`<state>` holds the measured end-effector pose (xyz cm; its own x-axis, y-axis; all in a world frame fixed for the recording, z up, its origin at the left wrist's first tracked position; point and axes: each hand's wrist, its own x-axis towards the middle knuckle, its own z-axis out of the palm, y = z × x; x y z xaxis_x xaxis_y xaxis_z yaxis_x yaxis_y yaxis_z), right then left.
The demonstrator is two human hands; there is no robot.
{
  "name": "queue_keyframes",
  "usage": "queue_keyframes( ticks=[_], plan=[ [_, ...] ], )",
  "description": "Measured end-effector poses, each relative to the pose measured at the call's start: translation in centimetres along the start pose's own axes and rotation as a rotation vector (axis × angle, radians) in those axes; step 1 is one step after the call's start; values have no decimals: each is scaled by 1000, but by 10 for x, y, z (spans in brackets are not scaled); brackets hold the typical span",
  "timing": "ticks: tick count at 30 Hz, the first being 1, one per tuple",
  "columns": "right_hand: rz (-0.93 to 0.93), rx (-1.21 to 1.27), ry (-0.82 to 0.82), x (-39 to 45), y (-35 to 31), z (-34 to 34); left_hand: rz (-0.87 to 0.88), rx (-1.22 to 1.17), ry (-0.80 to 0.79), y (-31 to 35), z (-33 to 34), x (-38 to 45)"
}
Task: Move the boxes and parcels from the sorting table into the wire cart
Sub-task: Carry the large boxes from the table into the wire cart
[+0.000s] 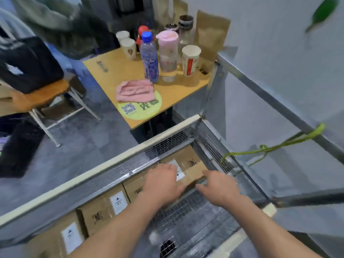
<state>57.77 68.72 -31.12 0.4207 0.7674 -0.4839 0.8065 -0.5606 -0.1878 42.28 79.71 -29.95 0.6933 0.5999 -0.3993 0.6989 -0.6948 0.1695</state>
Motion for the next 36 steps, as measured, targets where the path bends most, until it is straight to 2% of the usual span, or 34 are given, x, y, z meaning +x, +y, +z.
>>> queue_keyframes(
  ticks=[7, 18, 29, 36],
  plan=[
    [80, 48, 135, -88, 18, -52, 133, 31, 87, 51, -52, -52],
    [237, 125, 280, -253, 71, -63, 312, 97, 182, 149, -78, -168],
    [493, 180, 354, -394, 96, -42, 540, 175, 169, 223, -68, -242],
    [680, 199, 343, -462, 88, 5, 702, 201, 143, 234, -40, -285]
  ],
)
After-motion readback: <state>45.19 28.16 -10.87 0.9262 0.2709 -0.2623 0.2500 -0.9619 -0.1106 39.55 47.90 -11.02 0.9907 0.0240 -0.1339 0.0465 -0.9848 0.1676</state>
